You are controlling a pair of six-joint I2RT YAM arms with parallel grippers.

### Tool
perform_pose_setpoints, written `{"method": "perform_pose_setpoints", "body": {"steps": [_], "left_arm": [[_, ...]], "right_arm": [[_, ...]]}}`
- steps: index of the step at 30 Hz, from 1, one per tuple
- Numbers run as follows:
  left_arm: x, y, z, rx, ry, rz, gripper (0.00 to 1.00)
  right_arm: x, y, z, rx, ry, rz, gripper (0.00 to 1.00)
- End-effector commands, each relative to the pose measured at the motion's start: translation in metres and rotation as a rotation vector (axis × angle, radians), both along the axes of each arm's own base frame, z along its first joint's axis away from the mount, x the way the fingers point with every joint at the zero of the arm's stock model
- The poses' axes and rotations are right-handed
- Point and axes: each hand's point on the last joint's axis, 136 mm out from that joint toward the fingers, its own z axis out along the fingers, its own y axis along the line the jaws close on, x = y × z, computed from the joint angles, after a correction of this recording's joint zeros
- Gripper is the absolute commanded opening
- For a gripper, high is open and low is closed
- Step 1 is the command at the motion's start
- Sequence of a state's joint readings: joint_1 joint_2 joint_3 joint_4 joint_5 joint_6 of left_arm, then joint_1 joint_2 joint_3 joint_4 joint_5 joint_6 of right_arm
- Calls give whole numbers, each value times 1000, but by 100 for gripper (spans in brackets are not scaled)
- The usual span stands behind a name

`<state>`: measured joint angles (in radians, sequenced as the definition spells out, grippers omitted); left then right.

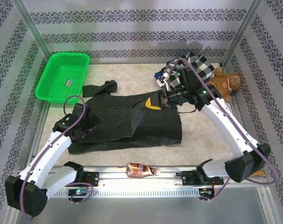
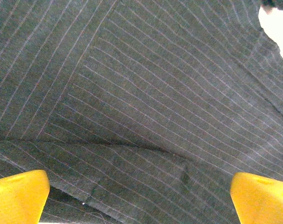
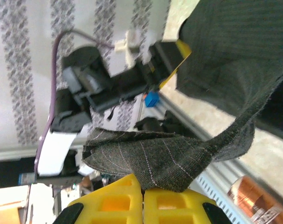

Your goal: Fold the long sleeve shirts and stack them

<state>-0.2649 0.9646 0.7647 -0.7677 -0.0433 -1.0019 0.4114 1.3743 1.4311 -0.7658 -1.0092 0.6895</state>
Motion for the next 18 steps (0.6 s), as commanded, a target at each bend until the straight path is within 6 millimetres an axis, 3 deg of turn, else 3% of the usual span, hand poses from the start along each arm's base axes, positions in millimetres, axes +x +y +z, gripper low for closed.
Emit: {"method": "perform_pose_setpoints", "body": {"steps": [1,5,10,12,14,16,18], "left_arm": [[0,2,-18,-18,29,18,100],[-3,6,-33,-13,71,32,100],[-5,11,-24,2,61,35,100],[-9,11,-21,-5,59,36,100],[-17,10,-21,-22,65,41,100],[-23,6,-24,-56,64,40,100],[-28,1,-25,-84,55,27,100]], "right_arm": [[33,-16,-25,-45,-33,-55,7],[79,-43,-80,-145,17,-143,6],[101,-83,-164,-318,79,-192,6],[104,-94,-193,-362,123,-209,17],[106,-103,-216,-418,141,-218,43],[103,-110,-222,-466,153,-231,55],[98,-118,-212,-512,112,-261,61]]}}
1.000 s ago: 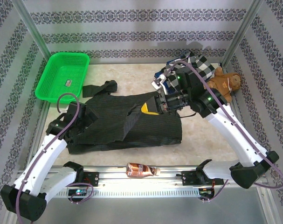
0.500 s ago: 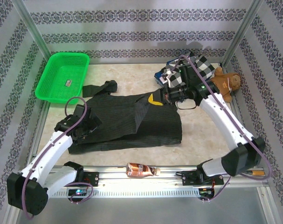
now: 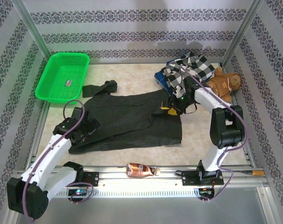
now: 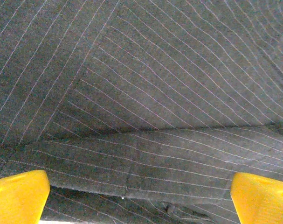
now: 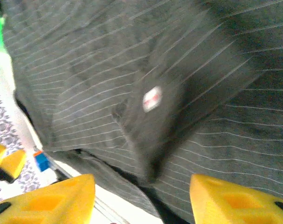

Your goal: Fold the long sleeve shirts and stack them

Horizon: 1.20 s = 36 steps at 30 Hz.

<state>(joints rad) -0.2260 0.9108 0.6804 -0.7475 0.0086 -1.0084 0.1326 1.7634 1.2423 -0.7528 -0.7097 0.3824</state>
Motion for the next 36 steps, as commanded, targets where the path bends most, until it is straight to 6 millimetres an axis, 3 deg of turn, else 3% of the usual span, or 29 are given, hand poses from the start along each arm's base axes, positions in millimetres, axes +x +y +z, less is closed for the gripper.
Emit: {"method": "perform_pose_setpoints", "body": {"steps": [1,4,6,10,15,19,22,26,32,36], "left_arm": [[-16,-6,-7,-48,28,-7,100],[-18,-16,-11,-59,26,-57,99],[-18,-24,-16,-64,40,-90,98],[-14,-33,-31,-55,73,-134,88],[-2,-36,-47,6,143,-196,61],[12,-46,-53,24,166,-254,48],[9,-57,-57,25,185,-290,46],[-11,-64,-71,10,217,-292,46],[-35,-54,-71,-15,203,-237,46],[-45,-51,-67,-48,177,-218,46]], "right_arm": [[-7,-20,21,-137,-123,1,64],[-38,-42,37,-246,-140,-33,68],[-61,-40,41,-240,-142,-26,69],[-95,-20,16,-220,-83,47,59],[-90,-10,-26,-263,-31,107,30],[-79,-9,-46,-332,-18,155,26],[-88,-9,-61,-374,26,196,25],[-110,-9,-70,-371,60,204,25],[-149,-10,-62,-349,85,227,25],[-157,-2,-49,-337,87,232,26]]}}
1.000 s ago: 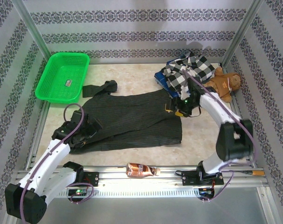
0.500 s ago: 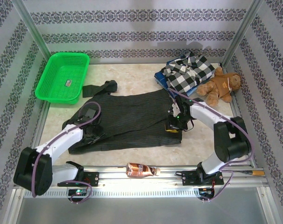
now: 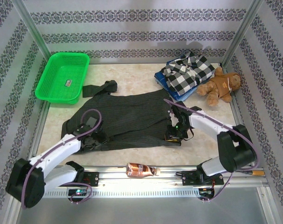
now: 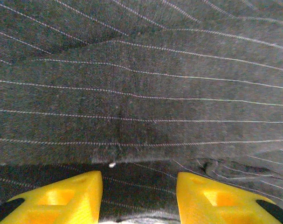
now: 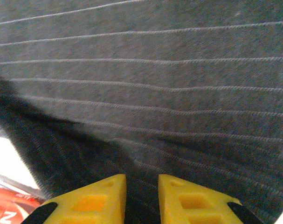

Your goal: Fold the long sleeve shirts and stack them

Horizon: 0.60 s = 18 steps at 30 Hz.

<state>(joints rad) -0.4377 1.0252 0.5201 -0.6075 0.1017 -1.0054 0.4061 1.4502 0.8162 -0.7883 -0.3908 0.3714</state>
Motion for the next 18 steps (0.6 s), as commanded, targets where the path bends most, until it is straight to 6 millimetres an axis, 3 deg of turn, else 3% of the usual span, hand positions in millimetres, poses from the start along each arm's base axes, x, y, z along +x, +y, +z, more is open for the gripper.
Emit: {"method": "perform_pose_setpoints", "body": {"steps": [1,9,14,18], "left_arm": [[-16,4,-2,-17,28,42,46],[-39,0,-9,-22,101,25,46],[-55,5,-4,-24,107,28,46],[-70,11,-7,-25,136,48,45]], "right_arm": [[-15,2,5,-5,63,-13,26],[-45,3,-9,-135,194,47,26],[-54,-20,-12,-216,170,-16,27],[-50,-28,-13,-268,153,-32,28]]}}
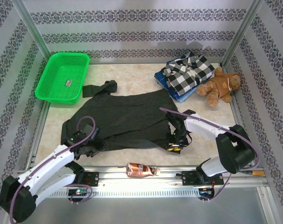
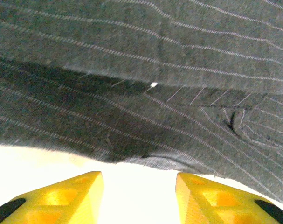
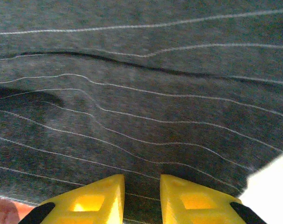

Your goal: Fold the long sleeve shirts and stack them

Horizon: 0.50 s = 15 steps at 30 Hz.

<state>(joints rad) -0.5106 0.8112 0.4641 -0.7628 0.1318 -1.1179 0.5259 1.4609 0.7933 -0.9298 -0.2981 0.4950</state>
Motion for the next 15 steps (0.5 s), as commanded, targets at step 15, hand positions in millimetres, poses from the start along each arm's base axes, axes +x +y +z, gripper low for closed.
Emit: {"method": "perform_pose_setpoints", "body": {"steps": [15], "left_arm": [[61,-21,53,-17,-146,-2,53]], "right_arm": [[66,29,34,18,-194,73,30]]}}
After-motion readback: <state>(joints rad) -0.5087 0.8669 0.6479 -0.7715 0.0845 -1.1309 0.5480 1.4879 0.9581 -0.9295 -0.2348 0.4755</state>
